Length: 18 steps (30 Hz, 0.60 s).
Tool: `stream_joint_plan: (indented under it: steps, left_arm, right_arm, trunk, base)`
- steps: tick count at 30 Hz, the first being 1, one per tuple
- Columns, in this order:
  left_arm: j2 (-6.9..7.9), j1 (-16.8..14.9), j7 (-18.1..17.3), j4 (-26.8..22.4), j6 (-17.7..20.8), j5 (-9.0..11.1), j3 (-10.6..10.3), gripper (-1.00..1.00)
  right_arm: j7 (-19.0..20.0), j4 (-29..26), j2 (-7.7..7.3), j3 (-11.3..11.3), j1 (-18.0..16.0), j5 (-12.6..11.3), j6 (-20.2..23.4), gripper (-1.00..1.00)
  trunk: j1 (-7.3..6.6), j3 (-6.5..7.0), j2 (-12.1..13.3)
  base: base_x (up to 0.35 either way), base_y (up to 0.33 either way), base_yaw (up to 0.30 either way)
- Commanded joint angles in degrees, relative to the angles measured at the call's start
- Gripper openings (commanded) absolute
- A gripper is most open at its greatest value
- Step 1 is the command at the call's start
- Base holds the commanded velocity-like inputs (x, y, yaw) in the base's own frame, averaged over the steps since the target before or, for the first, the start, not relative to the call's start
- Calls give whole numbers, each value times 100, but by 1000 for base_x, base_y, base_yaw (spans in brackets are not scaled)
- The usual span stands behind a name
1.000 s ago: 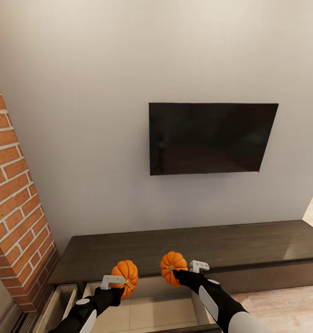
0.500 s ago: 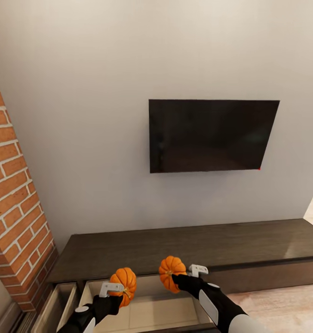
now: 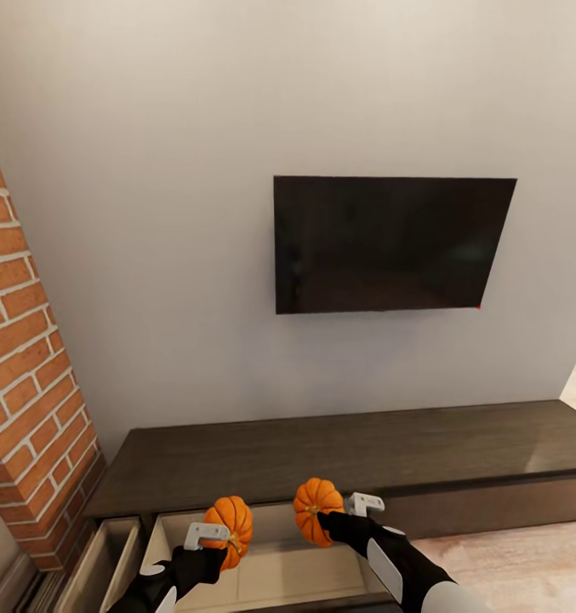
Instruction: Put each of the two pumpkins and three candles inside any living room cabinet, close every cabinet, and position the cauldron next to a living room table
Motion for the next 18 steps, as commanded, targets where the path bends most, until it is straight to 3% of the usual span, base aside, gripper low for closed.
stream_joint_plan:
  steps: [1, 18]
  left_arm:
    - [6, -4, 11, -10, 32, 38, -17, -100]
    - [7, -4, 21, -10, 39, 43, -16, -100]
  right_arm:
    - [-5, -6, -2, 19, -3, -36, 22, -100]
    - [8, -1, -3, 13, -2, -36, 11, -100]
  trunk:
    - [23, -25, -46]
    - [396, -330, -728]
  base:
    - [0, 0, 0]
    - [0, 0, 0]
